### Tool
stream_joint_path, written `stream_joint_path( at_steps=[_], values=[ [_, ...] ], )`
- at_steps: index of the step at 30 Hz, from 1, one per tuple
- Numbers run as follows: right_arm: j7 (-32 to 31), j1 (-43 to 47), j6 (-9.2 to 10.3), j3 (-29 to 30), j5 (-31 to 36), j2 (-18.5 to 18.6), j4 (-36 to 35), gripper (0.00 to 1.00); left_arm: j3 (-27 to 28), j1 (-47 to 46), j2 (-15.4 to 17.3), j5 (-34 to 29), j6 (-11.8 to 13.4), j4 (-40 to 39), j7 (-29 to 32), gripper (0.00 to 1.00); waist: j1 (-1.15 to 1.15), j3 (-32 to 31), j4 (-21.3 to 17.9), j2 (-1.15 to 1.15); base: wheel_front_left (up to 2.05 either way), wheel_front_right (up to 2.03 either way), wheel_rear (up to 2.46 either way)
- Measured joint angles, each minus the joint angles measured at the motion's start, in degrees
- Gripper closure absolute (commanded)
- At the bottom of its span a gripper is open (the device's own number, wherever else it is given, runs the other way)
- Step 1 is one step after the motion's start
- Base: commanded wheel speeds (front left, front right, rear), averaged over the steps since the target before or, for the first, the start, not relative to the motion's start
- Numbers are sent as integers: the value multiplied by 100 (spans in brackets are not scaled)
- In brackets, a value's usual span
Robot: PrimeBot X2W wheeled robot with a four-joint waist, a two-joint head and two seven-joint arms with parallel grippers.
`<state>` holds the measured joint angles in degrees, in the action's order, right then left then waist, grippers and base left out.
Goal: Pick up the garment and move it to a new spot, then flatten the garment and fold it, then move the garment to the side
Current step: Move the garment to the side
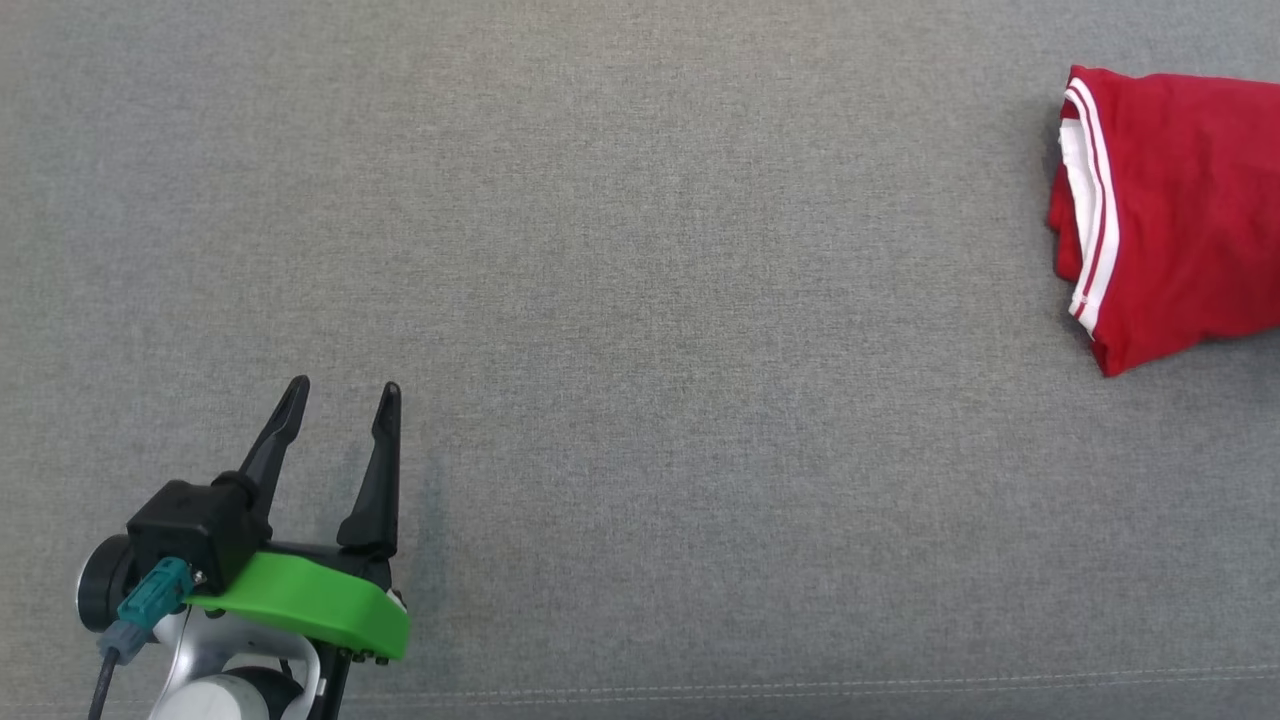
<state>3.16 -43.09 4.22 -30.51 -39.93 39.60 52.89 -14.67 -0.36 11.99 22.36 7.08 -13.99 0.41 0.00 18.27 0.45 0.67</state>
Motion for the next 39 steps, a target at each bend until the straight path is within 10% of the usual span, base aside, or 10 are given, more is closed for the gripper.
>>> stream_joint_path(
  at_steps=[4,11,25,39],
  values=[
    [43,0,46,2,5,-20,112,49,19,1,13,-53,0,-94,49,0,0,45,-61,0,0,0,0],
    [141,20,103,67,2,-36,401,0,16,2,12,-69,0,-141,114,0,0,83,-137,0,0,0,0],
    [888,-432,127,166,66,-167,107,0,59,1,-221,30,0,-101,40,0,0,-134,-367,0,0,0,0],
    [1098,-626,-279,-123,314,-672,-597,0,147,-200,-597,287,-2,293,-449,0,0,-784,-586,0,0,0,0]
  ],
)
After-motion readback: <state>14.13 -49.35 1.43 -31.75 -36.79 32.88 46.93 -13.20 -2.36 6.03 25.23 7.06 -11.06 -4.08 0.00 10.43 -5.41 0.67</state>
